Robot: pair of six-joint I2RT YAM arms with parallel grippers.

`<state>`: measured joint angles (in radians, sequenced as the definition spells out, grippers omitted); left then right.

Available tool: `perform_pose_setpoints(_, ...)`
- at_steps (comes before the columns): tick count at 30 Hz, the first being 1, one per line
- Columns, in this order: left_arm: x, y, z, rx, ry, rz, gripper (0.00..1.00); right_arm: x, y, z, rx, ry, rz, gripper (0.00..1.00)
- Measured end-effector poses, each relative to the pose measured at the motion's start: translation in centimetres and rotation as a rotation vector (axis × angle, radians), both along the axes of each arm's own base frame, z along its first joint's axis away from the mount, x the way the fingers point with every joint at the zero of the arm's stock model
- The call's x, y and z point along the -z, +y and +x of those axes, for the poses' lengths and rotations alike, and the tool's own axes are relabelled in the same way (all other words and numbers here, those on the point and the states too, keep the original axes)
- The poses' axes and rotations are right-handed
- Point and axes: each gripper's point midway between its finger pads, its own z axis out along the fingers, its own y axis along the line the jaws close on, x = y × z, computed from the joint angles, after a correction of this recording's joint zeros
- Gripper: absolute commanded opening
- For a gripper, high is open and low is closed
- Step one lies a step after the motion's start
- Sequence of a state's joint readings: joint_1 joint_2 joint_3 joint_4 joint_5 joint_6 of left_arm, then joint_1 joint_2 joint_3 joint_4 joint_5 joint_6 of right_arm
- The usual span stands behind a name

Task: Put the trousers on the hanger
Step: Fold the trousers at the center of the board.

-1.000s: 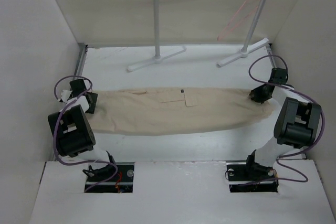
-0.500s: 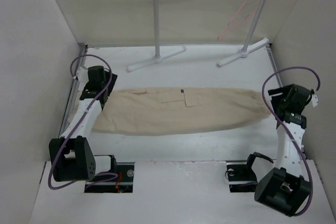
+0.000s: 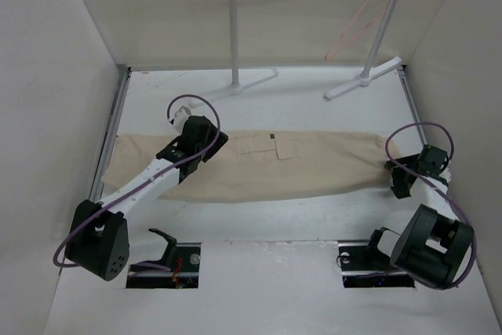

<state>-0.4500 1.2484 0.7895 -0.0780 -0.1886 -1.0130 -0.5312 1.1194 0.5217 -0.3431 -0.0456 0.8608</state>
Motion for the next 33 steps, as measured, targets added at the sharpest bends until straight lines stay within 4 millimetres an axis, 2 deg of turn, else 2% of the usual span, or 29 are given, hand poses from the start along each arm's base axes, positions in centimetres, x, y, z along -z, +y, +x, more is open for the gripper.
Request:
perform_pose_setpoints(3, 0.9, 0.1, -1.2, 0.010, 0.014, 0.008, 0.52, 1.3, 0.0, 0.2, 0.003, 0.019, 0.024, 0.72)
perform_pose_setpoints(6, 1.3, 0.9, -2.0, 0.001, 0.019, 0.012, 0.52, 1.5, -0.6, 1.0, 0.020, -0.007, 0.034, 0.61)
perform_pose_setpoints(10, 0.9, 2.2, -2.5, -0.030, 0.011, 0.009, 0.52, 2.0, -0.8, 2.0, 0.029, -0.017, 0.060, 0.22)
perform_pose_setpoints(11, 0.6, 2.5, -2.5, -0.037, 0.005, 0.007, 0.52, 2.2, -0.8, 2.1, 0.035, -0.014, 0.070, 0.16)
perform_pose_setpoints(13, 0.1, 3.0, -2.6, -0.051, -0.006, 0.005, 0.52, 1.9, -0.8, 2.2, 0.047, -0.019, 0.076, 0.13)
perform_pose_setpoints(15, -0.3, 3.4, -2.8, -0.058, -0.007, 0.008, 0.52, 0.5, -1.1, 2.1, 0.063, -0.035, 0.055, 0.13)
perform_pose_setpoints(16, -0.5, 3.4, -2.9, -0.057, -0.003, 0.010, 0.52, -0.6, -1.4, 2.0, 0.072, -0.050, 0.031, 0.13)
perform_pose_setpoints(18, -1.1, 3.2, -3.1, -0.051, 0.000, 0.015, 0.52, -4.2, -2.2, 1.9, 0.085, -0.103, -0.041, 0.14)
perform_pose_setpoints(22, -2.8, 1.4, -3.8, 0.012, -0.005, 0.021, 0.51, -15.4, -3.5, 2.7, 0.087, -0.301, -0.236, 0.15)
perform_pose_setpoints(25, -4.3, 0.1, -5.0, 0.065, -0.014, 0.030, 0.51, -23.9, -2.7, 2.6, 0.058, -0.461, -0.354, 0.15)
perform_pose_setpoints(27, -5.0, -0.3, -6.0, 0.089, -0.022, 0.041, 0.51, -28.0, -1.8, 2.4, 0.024, -0.533, -0.406, 0.15)
perform_pose_setpoints(30, -5.6, -0.1, -7.7, 0.107, -0.027, 0.064, 0.51, -32.1, 0.3, 2.3, -0.059, -0.603, -0.455, 0.15)
perform_pose_setpoints(33, -5.9, 1.0, -9.0, 0.096, -0.028, 0.089, 0.52, -33.8, 3.8, 2.6, -0.185, -0.638, -0.458, 0.15)
